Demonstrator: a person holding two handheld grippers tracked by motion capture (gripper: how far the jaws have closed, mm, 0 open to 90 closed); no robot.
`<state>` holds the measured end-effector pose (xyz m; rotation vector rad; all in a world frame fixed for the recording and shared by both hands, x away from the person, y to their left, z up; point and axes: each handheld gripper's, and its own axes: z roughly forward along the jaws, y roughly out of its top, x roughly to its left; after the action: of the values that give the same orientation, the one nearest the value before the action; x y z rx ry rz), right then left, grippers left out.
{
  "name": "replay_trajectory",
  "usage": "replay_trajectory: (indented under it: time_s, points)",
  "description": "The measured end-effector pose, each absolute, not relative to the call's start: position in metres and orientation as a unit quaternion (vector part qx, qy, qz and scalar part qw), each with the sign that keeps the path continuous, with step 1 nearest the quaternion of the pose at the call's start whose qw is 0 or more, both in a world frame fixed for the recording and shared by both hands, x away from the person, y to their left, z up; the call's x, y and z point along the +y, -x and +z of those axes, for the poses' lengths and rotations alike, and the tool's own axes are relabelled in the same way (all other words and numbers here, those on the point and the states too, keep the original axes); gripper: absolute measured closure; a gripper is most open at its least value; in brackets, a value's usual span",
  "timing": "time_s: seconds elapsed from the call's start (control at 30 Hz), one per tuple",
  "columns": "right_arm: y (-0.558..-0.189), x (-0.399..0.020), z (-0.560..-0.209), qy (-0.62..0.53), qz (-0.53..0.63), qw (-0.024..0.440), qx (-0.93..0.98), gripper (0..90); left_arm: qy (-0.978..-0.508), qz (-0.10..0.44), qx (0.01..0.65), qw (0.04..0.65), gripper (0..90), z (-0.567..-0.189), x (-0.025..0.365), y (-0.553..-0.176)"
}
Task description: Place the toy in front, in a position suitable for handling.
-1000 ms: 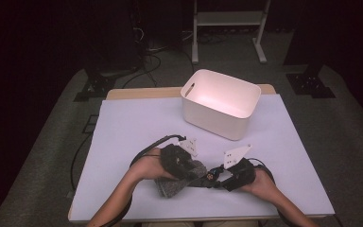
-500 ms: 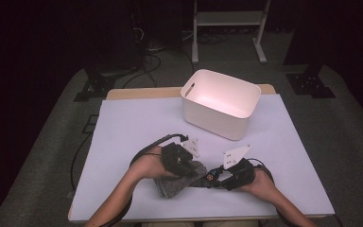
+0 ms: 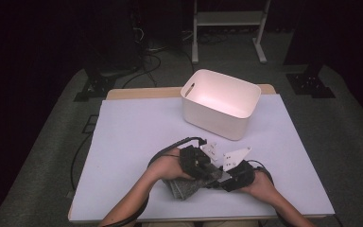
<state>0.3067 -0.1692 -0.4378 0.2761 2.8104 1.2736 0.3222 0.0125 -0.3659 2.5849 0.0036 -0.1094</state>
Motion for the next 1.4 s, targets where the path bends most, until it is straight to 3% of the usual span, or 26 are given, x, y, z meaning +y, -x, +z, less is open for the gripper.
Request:
replay_trajectory:
  time_s: [0.3,0.73,1.03,1.27,1.4]
  points:
    - [-0.307,-0.168,-0.438,-0.085,0.411,0.025,0.908,56.2,-0.961,-0.036,0.026,0.272,79.9,-0.363,0.044,-0.325]
    - [-0.304,-0.167,-0.437,-0.085,0.408,0.027,0.909,56.2,-0.959,-0.054,-0.005,0.28,79.9,-0.366,0.008,-0.327]
    - [-0.307,-0.166,-0.437,-0.086,0.402,0.025,0.911,56.4,-0.959,-0.036,0.036,0.28,77.7,-0.366,0.05,-0.327]
    - [-0.307,-0.165,-0.435,-0.084,0.393,0.026,0.915,56.4,-0.952,-0.02,0.069,0.297,77.7,-0.364,0.104,-0.32]
    - [-0.31,-0.163,-0.433,-0.089,0.387,0.017,0.918,54.0,-0.949,-0.022,0.073,0.305,77.7,-0.367,0.107,-0.319]
